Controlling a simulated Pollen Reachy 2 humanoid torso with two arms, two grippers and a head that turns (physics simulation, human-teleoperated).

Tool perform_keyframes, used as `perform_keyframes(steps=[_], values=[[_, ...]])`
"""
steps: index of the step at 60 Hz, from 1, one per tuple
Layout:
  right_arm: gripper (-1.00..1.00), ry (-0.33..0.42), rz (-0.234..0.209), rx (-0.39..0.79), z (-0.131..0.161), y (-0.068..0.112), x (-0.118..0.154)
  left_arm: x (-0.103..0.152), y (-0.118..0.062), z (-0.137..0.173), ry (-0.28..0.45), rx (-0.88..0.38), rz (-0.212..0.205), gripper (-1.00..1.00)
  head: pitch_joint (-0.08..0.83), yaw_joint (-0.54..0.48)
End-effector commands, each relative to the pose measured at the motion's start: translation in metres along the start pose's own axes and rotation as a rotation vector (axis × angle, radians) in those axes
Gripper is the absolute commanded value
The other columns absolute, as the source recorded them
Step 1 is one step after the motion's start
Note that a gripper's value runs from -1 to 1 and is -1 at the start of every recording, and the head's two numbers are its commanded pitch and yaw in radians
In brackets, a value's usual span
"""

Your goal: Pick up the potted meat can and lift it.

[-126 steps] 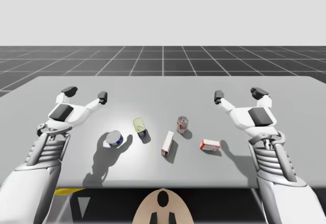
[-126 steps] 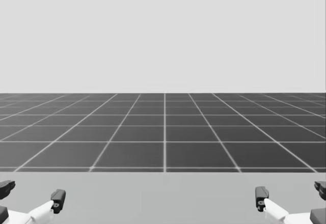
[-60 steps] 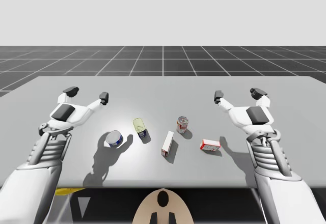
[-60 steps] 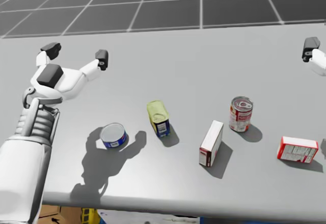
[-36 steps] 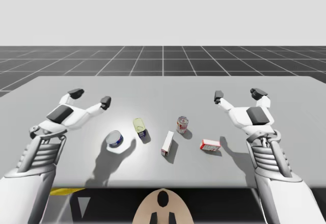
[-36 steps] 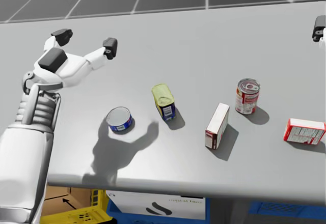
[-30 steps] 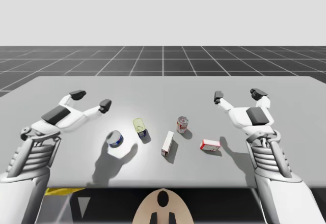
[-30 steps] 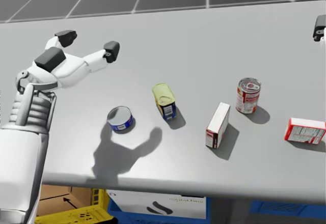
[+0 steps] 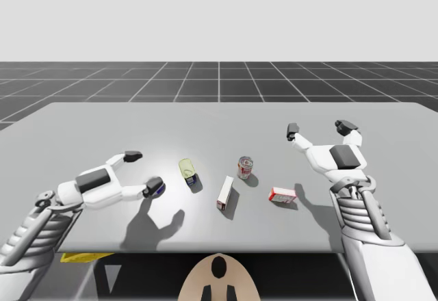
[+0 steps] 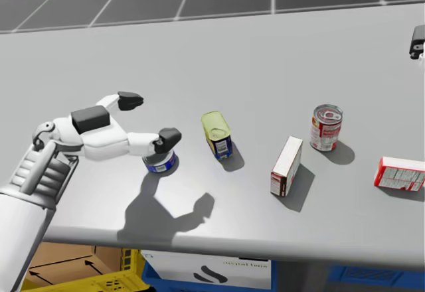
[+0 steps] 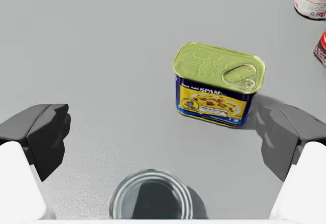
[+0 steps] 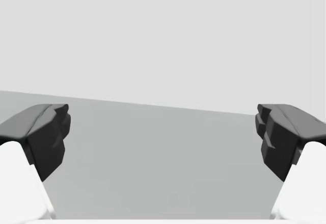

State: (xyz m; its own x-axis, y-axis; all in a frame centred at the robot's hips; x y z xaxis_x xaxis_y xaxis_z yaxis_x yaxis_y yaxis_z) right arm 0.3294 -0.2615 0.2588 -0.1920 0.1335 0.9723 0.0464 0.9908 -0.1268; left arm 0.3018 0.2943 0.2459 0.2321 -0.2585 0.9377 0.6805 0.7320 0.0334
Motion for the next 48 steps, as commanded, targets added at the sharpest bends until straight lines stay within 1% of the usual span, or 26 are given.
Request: perform_keyframes(steps=[1, 3, 6, 12, 20, 27, 29, 38, 39, 48], values=[[-1.00, 0.000, -0.001, 0.002, 0.000, 0.000, 0.000, -0.017, -0.009, -0.016, 0.109, -0.148, -0.027, -1.00, 0.657, 0.20], [-1.00, 0.000, -0.001, 0.002, 0.000, 0.000, 0.000, -0.020, -0.010, -0.022, 0.105, -0.155, -0.036, -1.00, 0.657, 0.20], [-1.00, 0.000, 0.000, 0.003, 0.000, 0.000, 0.000, -0.020, -0.010, -0.027, 0.088, -0.159, -0.040, -1.00, 0.657, 0.20], [-1.00, 0.001, 0.001, 0.005, -0.001, 0.001, 0.000, -0.020, -0.011, -0.040, 0.079, -0.192, -0.033, -1.00, 0.657, 0.20], [-1.00, 0.001, 0.001, 0.008, -0.001, 0.001, -0.001, -0.019, -0.016, -0.060, 0.088, -0.216, -0.045, -1.00, 0.658, 0.19], [-1.00, 0.001, -0.001, 0.008, -0.001, 0.001, -0.001, -0.020, -0.018, -0.078, 0.100, -0.227, -0.032, -1.00, 0.659, 0.19], [-1.00, 0.000, 0.001, 0.007, -0.001, 0.000, 0.000, -0.021, -0.018, -0.084, 0.105, -0.225, -0.038, -1.00, 0.660, 0.19], [-1.00, -0.001, 0.001, 0.006, -0.001, 0.000, -0.001, -0.021, -0.018, -0.097, 0.106, -0.229, -0.035, -1.00, 0.663, 0.19], [-1.00, -0.002, 0.001, 0.007, 0.000, 0.000, 0.000, -0.021, -0.018, -0.099, 0.107, -0.233, -0.029, -1.00, 0.664, 0.19], [-1.00, -0.005, 0.002, 0.008, 0.000, 0.000, -0.001, -0.027, -0.016, -0.110, 0.117, -0.219, -0.025, -1.00, 0.665, 0.18]])
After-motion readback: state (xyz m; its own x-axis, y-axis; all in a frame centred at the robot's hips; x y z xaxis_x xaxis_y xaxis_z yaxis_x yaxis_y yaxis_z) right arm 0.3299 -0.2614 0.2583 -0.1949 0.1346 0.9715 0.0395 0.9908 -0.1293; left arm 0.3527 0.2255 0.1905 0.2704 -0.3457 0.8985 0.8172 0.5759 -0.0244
